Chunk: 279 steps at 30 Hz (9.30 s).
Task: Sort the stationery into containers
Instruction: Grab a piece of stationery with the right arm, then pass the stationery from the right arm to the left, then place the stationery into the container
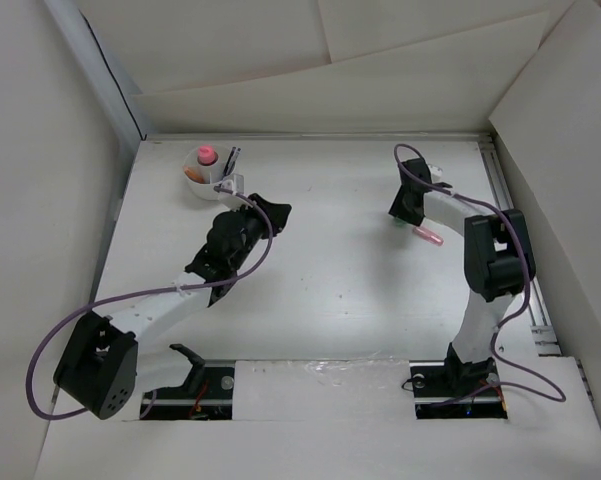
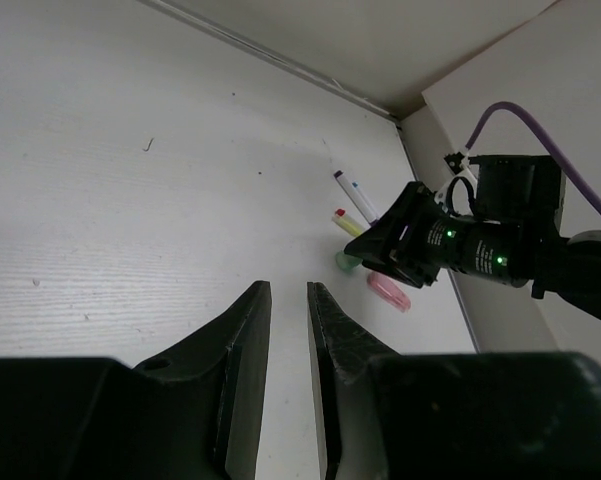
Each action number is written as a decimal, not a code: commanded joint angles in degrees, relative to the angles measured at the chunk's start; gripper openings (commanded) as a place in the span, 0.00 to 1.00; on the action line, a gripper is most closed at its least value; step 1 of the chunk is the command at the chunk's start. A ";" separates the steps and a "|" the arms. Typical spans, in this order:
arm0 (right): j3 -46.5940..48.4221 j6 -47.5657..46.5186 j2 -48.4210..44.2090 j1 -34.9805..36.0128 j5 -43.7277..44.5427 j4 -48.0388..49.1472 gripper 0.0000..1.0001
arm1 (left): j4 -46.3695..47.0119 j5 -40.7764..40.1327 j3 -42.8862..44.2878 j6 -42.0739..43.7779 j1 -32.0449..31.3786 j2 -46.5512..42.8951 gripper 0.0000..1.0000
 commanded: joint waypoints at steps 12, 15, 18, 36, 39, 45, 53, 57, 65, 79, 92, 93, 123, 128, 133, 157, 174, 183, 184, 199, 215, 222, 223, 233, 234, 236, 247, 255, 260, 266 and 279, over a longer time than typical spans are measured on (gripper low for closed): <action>2.26 0.04 -0.05 0.66 1.53 -3.92 0.58 | 2.77 1.26 -0.97 0.55 -0.16 -5.12 0.18; 3.49 -0.66 0.65 1.19 2.14 -5.76 0.57 | 2.77 0.73 -0.97 0.55 -0.16 -6.26 0.19; 4.11 -1.19 1.18 2.24 3.28 -6.47 0.52 | 2.24 0.03 -2.19 0.55 -0.16 -7.40 0.19; 1.12 -3.39 -0.58 5.59 1.97 -4.90 0.51 | 1.10 -0.58 -2.73 1.08 0.36 -7.41 0.21; 1.12 -3.92 -0.58 5.59 1.97 -4.89 0.51 | 1.10 -0.58 -2.73 1.08 0.36 -7.41 0.21; 1.65 -3.92 -0.58 5.59 1.44 -4.89 0.29 | 1.10 -0.58 -2.73 1.08 0.36 -6.89 0.22; -5.37 -5.50 -5.57 6.20 1.44 0.72 0.12 | 1.10 1.26 -2.73 0.55 0.89 -4.34 0.22; -9.42 -7.61 -10.05 9.80 -1.54 4.59 0.12 | -0.83 4.07 -0.89 0.55 0.89 -3.02 0.25; -16.89 -8.67 -18.32 16.65 -11.82 11.54 0.11 | -8.40 12.39 3.07 1.08 5.54 5.75 0.29; -19.44 -10.95 -25.89 29.04 -18.42 16.02 0.11 | -7.25 26.39 5.79 -0.51 5.55 13.24 0.38; -18.92 -13.14 -25.36 31.69 -23.08 17.08 0.11 | -1.80 30.00 6.94 -3.23 5.55 19.22 0.39; -18.92 -13.15 -25.36 31.69 -23.08 17.08 0.11 | -1.80 30.52 7.64 -3.23 5.55 20.09 0.39; -18.66 -13.68 -18.27 33.27 -14.04 17.08 0.54 | -5.59 18.31 4.31 -1.73 4.84 15.71 0.27; -14.27 -14.20 -11.31 33.27 -13.50 15.94 0.69 | -7.16 15.43 3.16 -2.01 5.73 11.76 0.27; -11.80 -14.20 -6.91 33.27 -12.80 15.41 0.70 | -9.44 12.61 3.16 -2.00 5.73 9.64 0.27; -13.39 -14.73 -19.83 33.27 -20.44 16.99 0.11 | -0.57 35.36 -1.41 -5.52 12.24 12.28 0.49; -11.71 -15.26 -19.03 33.27 -26.07 16.99 0.11 | 3.81 36.77 -0.27 -7.44 10.65 16.50 0.40; -11.71 -15.26 -20.09 33.27 -27.21 18.13 0.11 | 5.14 36.77 0.26 -7.98 10.65 17.02 0.31; -11.71 -15.26 -20.09 33.27 -27.21 18.14 0.11 | 5.14 36.77 0.26 -7.98 10.65 17.02 0.30; -12.24 -14.73 -20.62 33.27 -27.74 19.19 0.11 | 7.25 37.38 -0.27 -8.50 10.65 18.87 0.11; -15.13 -15.26 -29.13 33.27 -25.37 19.02 0.75 | 1.28 28.08 5.62 -8.86 10.65 15.36 0.00; -13.47 -16.31 -33.98 30.81 -17.30 17.00 0.77 | -6.27 14.49 11.94 -8.68 13.90 11.94 0.00; -13.47 -16.31 -33.98 30.20 -13.72 16.99 0.77 | -7.24 12.27 13.78 -8.68 13.90 11.93 0.00; -20.05 -11.39 -36.17 24.14 -8.58 18.22 0.74 | -17.79 0.02 25.83 -10.61 25.21 14.29 0.00; -20.58 -11.39 -36.87 23.35 -8.58 18.22 0.74 | -20.15 0.03 27.84 -10.61 26.80 14.91 0.00; -21.28 -10.78 -38.80 22.73 -8.58 18.83 0.74 | -22.27 -2.41 29.35 -9.48 29.44 15.70 0.00; -21.82 -10.25 -37.67 20.88 -12.10 19.37 0.74 | -30.28 -12.62 39.10 0.01 36.14 21.32 0.00; -21.82 -10.25 -37.05 20.35 -13.23 19.89 0.74 | -30.38 -16.22 43.24 1.69 36.14 28.36 0.00; -21.82 -10.78 -36.00 20.35 -13.86 20.60 0.74 | -28.70 -16.23 43.77 2.22 35.61 30.65 0.00; -21.82 -11.30 -34.16 20.35 -15.00 21.12 0.74 | -27.30 -18.51 45.00 2.75 33.68 32.93 0.00; -21.29 -11.83 -34.15 20.35 -15.52 21.65 0.74 | -25.01 -17.99 45.61 2.75 33.68 35.92 0.00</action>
